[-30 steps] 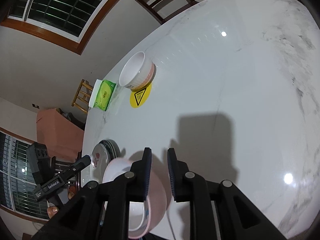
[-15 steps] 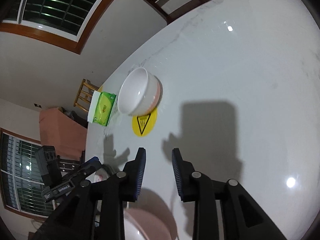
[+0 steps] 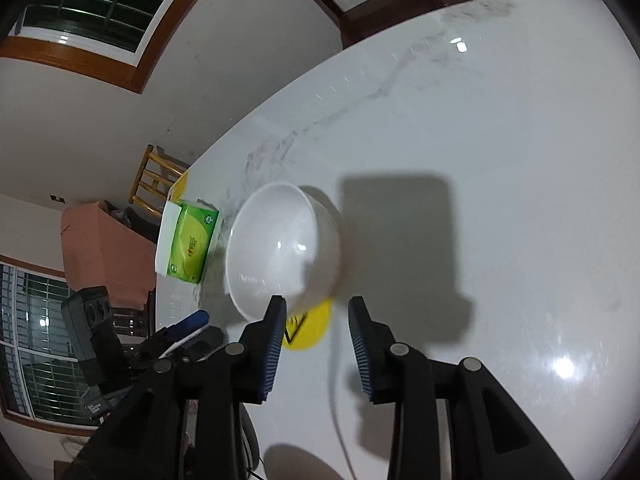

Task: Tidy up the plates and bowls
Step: 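Close both grippers on the rabbit-print bowl rim, then lift the rabbit-print bowl with both grippers toward the bowl stack, then lower the rabbit-print bowl with both grippers into the white bowl inside the pink bowl, then grip the pink bowl stack rim with both grippers and lift it, then carry the bowl stack with both grippers over the plate stack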

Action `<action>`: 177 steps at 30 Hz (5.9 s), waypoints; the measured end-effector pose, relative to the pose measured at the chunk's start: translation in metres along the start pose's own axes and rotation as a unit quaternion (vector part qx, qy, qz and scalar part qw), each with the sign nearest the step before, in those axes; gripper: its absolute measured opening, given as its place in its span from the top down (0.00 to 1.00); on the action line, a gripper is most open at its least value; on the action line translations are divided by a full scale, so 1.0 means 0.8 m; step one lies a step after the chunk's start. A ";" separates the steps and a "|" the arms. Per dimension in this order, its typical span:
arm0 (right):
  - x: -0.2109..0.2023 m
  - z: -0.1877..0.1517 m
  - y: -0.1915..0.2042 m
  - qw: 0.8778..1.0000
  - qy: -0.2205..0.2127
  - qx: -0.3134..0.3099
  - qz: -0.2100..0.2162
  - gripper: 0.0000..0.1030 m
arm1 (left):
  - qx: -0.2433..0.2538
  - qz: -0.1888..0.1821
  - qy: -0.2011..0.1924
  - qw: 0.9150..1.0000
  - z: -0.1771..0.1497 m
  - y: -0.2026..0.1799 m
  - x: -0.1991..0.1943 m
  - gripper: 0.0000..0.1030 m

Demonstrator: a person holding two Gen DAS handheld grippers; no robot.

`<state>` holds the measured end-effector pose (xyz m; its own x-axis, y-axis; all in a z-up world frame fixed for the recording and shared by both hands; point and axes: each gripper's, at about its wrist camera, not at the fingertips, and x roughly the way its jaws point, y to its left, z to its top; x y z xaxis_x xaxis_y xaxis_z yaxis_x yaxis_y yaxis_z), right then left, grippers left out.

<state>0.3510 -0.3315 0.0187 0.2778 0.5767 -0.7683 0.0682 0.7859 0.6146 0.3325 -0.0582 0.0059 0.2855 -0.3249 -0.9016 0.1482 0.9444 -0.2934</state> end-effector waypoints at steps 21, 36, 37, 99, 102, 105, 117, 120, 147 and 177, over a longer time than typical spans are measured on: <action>0.058 0.018 0.005 0.999 0.010 -0.029 -0.029 0.81 | -0.019 -0.031 0.017 0.999 0.033 -0.005 0.056 0.67; 0.002 -0.026 0.027 0.999 0.005 -0.045 -0.018 0.83 | 0.010 -0.010 0.019 1.000 -0.010 -0.040 0.007 0.82; -0.007 -0.035 0.033 0.999 0.004 -0.050 -0.017 0.83 | 0.012 -0.009 0.018 1.000 -0.013 -0.041 -0.001 0.82; -0.100 -0.321 0.020 0.998 0.050 -0.040 -0.017 0.83 | 0.034 -0.055 0.084 0.994 -0.304 -0.105 -0.112 0.73; -0.101 -0.321 0.021 0.998 0.046 -0.043 -0.021 0.83 | 0.035 -0.052 0.080 0.995 -0.305 -0.103 -0.112 0.72; -0.103 -0.322 0.021 0.998 0.046 -0.045 -0.021 0.83 | 0.047 -0.045 0.074 0.995 -0.307 -0.106 -0.114 0.72; -0.148 -0.345 0.014 0.993 -0.055 -0.089 -0.061 0.81 | 0.092 0.014 -0.066 0.993 -0.321 -0.103 -0.171 0.20; -0.143 -0.357 -0.003 0.995 -0.055 -0.072 -0.047 0.81 | 0.079 0.027 -0.089 0.993 -0.327 -0.087 -0.173 0.20; -0.107 -0.367 -0.019 0.998 -0.038 -0.043 -0.031 0.81 | -0.052 -0.072 0.002 0.996 -0.335 -0.017 -0.109 0.43; -0.087 -0.344 -0.015 0.996 -0.013 -0.032 -0.086 0.78 | -0.053 0.010 -0.009 0.999 -0.331 -0.048 -0.092 0.45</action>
<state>0.0668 -0.3198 0.0155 0.2918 0.4277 -0.8555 0.0548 0.8855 0.4614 0.0552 -0.0574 -0.0004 0.3041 -0.3054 -0.9023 0.0416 0.9506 -0.3077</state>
